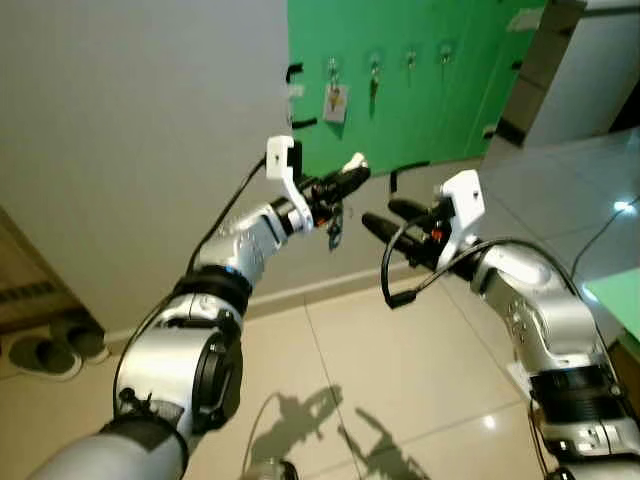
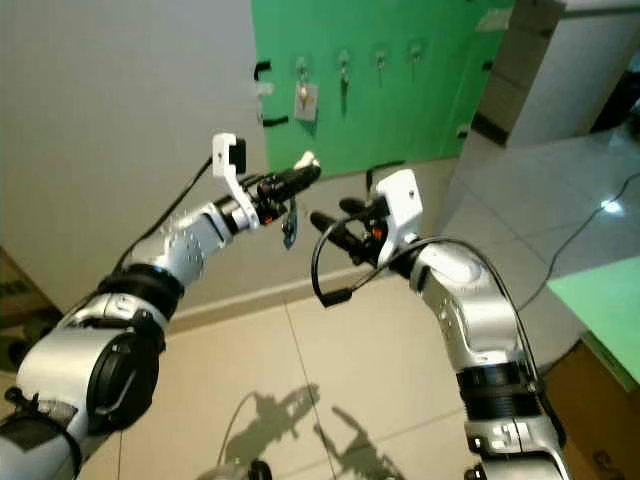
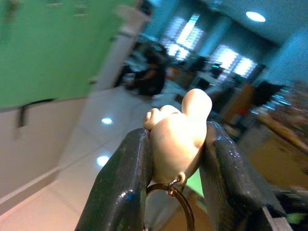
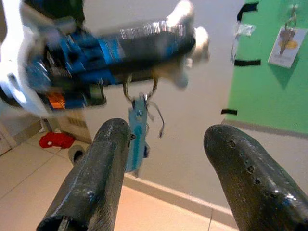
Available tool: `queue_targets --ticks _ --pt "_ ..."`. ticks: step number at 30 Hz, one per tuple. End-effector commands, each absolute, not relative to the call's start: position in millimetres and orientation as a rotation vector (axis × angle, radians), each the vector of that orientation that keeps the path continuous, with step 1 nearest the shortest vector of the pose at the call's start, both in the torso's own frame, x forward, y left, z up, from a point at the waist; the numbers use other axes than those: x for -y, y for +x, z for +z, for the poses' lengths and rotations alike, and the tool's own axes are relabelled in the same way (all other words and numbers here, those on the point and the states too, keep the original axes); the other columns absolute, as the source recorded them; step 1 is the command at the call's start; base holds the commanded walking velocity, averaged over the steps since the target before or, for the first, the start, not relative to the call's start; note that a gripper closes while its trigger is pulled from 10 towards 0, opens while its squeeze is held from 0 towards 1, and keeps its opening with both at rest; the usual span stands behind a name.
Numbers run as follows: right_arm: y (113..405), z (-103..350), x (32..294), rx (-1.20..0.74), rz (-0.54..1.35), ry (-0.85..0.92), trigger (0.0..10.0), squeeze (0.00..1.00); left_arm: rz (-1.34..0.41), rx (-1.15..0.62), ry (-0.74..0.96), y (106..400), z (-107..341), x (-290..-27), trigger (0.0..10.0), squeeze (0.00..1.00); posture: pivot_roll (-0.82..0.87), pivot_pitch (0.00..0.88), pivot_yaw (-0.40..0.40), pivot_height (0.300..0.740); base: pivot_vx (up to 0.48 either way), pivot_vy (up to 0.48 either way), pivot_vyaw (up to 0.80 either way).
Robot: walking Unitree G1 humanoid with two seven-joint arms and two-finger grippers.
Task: Hang keys on a hook
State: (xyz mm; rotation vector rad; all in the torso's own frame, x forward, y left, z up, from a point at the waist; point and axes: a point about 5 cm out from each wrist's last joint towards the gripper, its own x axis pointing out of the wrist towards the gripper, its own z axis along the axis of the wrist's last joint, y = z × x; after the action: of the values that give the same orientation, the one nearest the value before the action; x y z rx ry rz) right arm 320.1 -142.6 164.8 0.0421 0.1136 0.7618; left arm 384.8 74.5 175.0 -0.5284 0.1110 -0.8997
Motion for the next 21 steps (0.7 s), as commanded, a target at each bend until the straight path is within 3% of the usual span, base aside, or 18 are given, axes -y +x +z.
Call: queue_targets --ticks 1,21 --pt "321.7 167.2 140.5 -0.121 0.782 0.046 10.0 0.00 -0.969 -0.079 -0.519 384.9 187.0 -72.7 10.0 0.00 -0.07 0.000 0.092 0.740 0.000 0.000 0.00" --pt "319.1 173.2 145.5 -0.109 0.800 0.081 10.0 0.00 -1.017 -0.043 -0.492 387.8 202.6 -81.1 10.0 0.00 -0.07 0.000 0.084 0.740 0.000 0.000 0.00"
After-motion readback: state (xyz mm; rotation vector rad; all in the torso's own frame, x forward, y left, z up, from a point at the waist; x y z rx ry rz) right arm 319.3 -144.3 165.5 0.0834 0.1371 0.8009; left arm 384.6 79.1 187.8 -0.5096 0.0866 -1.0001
